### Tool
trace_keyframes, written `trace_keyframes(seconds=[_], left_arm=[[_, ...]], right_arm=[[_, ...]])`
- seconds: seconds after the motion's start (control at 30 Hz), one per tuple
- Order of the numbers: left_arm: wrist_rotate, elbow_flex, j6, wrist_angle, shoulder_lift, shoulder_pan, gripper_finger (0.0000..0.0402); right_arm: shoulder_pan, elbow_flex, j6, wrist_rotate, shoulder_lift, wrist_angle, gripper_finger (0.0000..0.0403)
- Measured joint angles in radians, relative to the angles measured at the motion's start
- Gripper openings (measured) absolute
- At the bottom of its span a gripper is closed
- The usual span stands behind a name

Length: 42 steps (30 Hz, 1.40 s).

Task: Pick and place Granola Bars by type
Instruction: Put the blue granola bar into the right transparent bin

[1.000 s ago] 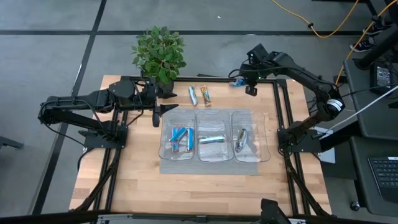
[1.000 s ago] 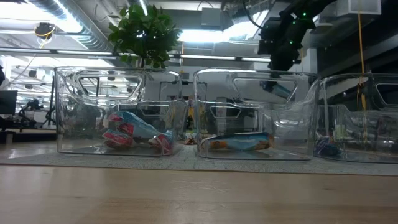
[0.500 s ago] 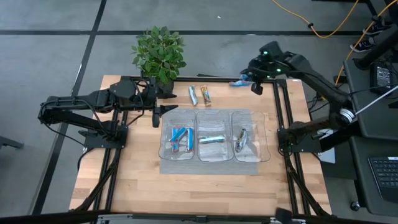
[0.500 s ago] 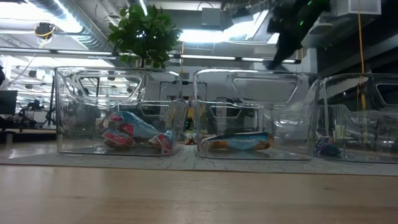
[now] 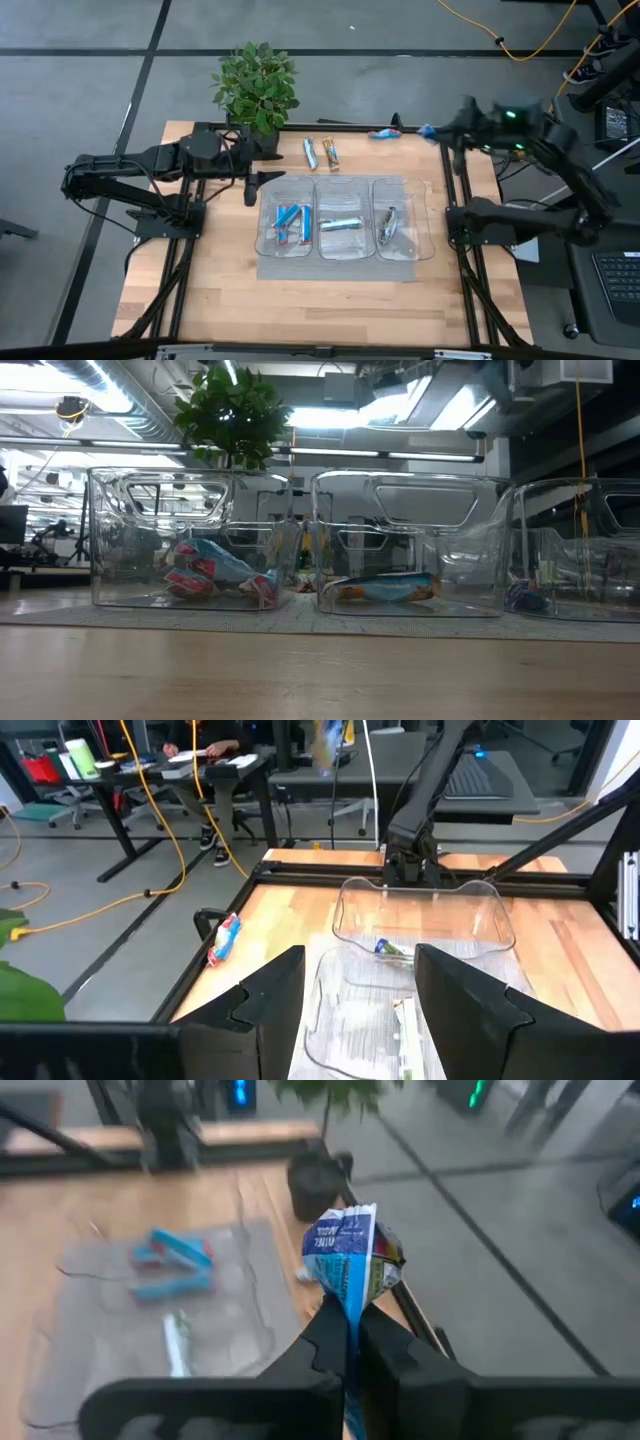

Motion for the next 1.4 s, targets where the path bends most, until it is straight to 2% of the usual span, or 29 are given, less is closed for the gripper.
trace_keyframes(seconds=[0.23, 0.47, 0.67, 1.1, 1.4], left_arm=[[0.0, 0.0, 0.019, -0.009, 0.0, 0.0, 0.0182], [0.0, 0.0, 0.026, -0.009, 0.0, 0.0, 0.0182], [0.007, 0.0, 0.024, -0.009, 0.0, 0.0, 0.0182], [0.008, 0.0, 0.009, -0.009, 0.0, 0.0, 0.0182], [0.008, 0.0, 0.006, -0.01, 0.0, 0.0, 0.0182]], right_arm=[[0.073, 0.0, 0.043, 0.0, -0.133, 0.002, 0.0012], [0.103, 0.001, 0.043, -0.001, -0.197, 0.02, 0.0012], [0.103, 0.001, 0.039, -0.074, -0.187, 0.025, 0.0012], [0.109, -0.002, -0.012, -0.107, -0.152, 0.02, 0.0012], [0.229, -0.155, 0.012, -0.147, -0.056, 0.018, 0.0012]])
